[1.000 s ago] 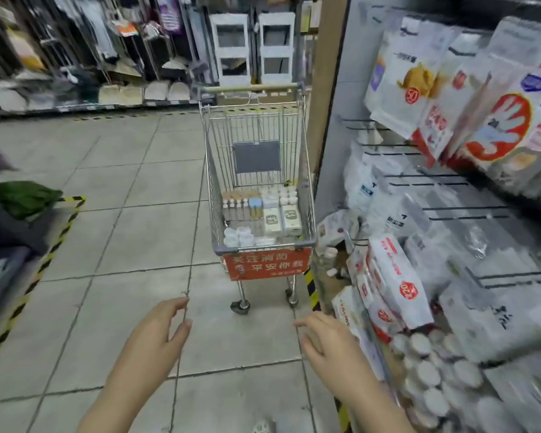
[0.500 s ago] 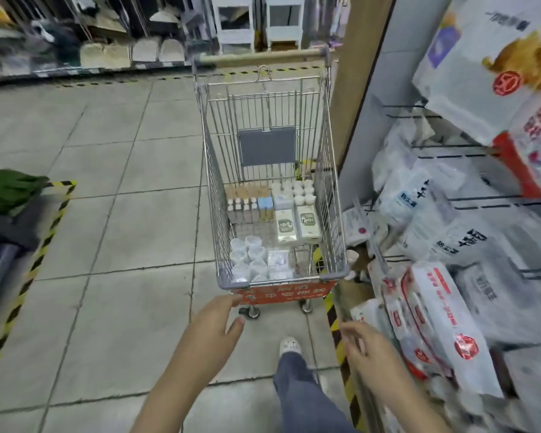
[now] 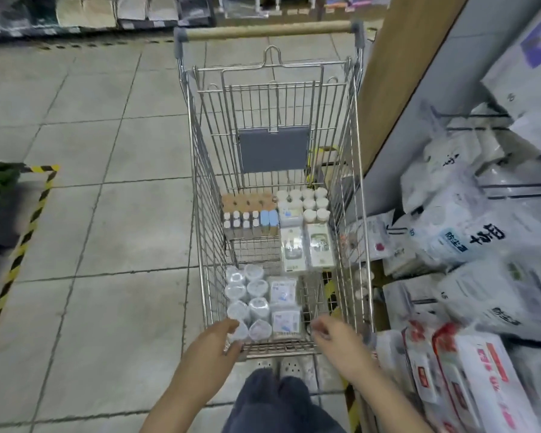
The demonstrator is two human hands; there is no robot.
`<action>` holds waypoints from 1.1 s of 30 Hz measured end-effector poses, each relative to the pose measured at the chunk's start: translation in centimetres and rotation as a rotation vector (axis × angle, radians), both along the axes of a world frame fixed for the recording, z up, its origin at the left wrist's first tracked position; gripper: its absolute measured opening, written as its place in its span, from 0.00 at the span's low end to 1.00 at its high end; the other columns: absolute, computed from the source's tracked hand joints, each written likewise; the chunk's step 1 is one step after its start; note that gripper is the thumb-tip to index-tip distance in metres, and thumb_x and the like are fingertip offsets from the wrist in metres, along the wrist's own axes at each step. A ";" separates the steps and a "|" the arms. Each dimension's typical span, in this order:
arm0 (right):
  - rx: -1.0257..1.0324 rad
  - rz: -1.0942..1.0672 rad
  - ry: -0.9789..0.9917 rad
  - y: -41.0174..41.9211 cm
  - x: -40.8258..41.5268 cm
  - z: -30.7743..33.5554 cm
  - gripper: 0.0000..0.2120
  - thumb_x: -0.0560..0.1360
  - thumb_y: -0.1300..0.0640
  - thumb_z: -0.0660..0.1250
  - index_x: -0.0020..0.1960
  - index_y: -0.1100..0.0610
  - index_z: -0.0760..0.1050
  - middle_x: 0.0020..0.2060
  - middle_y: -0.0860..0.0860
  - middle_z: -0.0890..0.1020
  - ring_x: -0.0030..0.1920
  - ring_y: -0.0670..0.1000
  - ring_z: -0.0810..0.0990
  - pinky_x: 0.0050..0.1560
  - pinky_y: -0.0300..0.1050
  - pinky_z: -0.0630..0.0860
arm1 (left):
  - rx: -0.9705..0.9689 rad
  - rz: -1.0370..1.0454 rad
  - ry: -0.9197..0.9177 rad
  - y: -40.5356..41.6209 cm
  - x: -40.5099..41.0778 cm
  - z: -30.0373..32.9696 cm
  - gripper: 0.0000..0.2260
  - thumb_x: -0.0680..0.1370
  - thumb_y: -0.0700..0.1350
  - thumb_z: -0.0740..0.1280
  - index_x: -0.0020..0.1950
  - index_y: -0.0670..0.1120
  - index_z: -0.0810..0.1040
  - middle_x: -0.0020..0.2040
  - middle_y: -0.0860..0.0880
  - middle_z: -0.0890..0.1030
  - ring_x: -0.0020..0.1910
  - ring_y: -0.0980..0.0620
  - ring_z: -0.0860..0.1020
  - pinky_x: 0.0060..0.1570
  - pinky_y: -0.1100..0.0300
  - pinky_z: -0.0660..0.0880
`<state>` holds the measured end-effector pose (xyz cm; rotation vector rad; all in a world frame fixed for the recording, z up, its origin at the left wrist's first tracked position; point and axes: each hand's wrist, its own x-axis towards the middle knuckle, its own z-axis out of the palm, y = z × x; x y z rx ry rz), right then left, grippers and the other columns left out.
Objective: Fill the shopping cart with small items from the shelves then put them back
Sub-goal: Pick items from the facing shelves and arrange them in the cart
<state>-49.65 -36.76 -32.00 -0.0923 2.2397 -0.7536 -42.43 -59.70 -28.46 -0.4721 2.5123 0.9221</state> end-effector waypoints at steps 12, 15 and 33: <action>0.127 -0.033 -0.307 -3.5 -6.7 -14.0 0.16 0.79 0.56 0.63 0.65 0.55 0.69 0.56 0.53 0.78 0.55 0.51 0.77 0.48 0.38 0.70 | 0.228 0.108 -0.133 3.1 -10.2 -14.6 0.08 0.80 0.43 0.61 0.58 0.48 0.75 0.53 0.52 0.78 0.49 0.56 0.76 0.49 0.63 0.72; 0.157 -0.064 -0.378 -3.6 -7.2 -18.0 0.26 0.76 0.54 0.67 0.71 0.57 0.63 0.66 0.56 0.74 0.63 0.54 0.74 0.58 0.42 0.71 | 0.165 0.134 -0.148 4.8 -11.8 -18.6 0.11 0.79 0.42 0.61 0.60 0.43 0.74 0.57 0.46 0.79 0.53 0.50 0.76 0.51 0.59 0.71; 0.320 -0.196 -0.271 -3.4 -8.5 -24.8 0.16 0.71 0.50 0.72 0.53 0.54 0.72 0.46 0.52 0.81 0.46 0.53 0.80 0.40 0.43 0.72 | -0.029 0.123 -0.128 9.2 -15.3 -28.1 0.17 0.77 0.41 0.62 0.65 0.39 0.69 0.63 0.42 0.72 0.62 0.45 0.70 0.61 0.54 0.69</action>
